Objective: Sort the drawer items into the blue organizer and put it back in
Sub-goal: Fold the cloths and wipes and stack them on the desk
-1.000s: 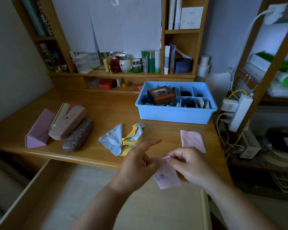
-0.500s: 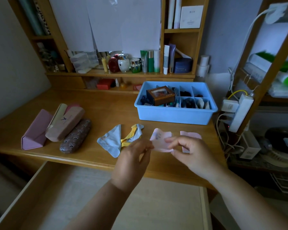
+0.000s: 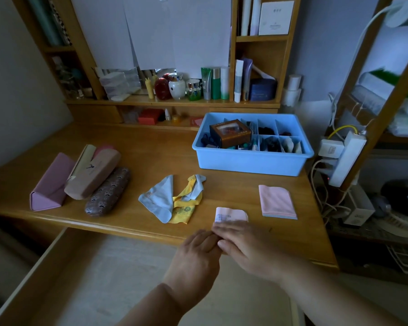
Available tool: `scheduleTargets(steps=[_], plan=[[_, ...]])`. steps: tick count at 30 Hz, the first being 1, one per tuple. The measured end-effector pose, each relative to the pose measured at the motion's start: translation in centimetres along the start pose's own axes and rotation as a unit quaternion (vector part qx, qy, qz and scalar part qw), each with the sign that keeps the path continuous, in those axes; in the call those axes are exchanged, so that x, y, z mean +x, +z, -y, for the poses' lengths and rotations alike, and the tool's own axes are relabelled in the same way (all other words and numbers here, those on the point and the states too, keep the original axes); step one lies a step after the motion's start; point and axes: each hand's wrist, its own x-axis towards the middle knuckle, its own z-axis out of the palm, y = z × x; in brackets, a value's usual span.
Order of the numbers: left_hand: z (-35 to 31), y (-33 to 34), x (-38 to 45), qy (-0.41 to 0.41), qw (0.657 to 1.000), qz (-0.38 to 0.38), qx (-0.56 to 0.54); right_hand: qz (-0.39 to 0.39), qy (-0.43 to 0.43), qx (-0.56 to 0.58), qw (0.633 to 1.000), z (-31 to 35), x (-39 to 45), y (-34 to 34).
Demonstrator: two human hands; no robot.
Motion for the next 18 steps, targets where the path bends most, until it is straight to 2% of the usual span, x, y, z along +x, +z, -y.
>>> scheduleTargets(steps=[6, 10, 12, 14, 17, 18], plan=[[-0.3, -0.2, -0.2, -0.038, 0.999, 0.024, -0.020, 0.093, 0.051, -0.146, 0.984, -2.5, 1.7, -0.1], [-0.5, -0.5, -0.1, -0.057, 0.997, 0.046, -0.037, 0.104, 0.091, -0.136, 0.981, -2.4, 2.7, -0.6], [-0.4, -0.8, 0.1, -0.069, 0.994, 0.054, -0.060, 0.038, 0.106, -0.098, 0.989, -2.1, 2.4, -0.6], [-0.2, -1.1, 0.8, -0.132, 0.983, 0.045, -0.122, -0.070, 0.089, -0.059, 0.992, -1.7, 1.3, -0.5], [0.7, -1.3, 2.6, -0.317, 0.934, -0.001, -0.167, -0.155, 0.010, -0.071, 0.985, -1.1, -0.8, 0.2], [1.2, -1.3, 3.4, -0.386, 0.908, 0.018, -0.163, -0.167, 0.008, -0.071, 0.983, -1.0, -1.3, 0.6]])
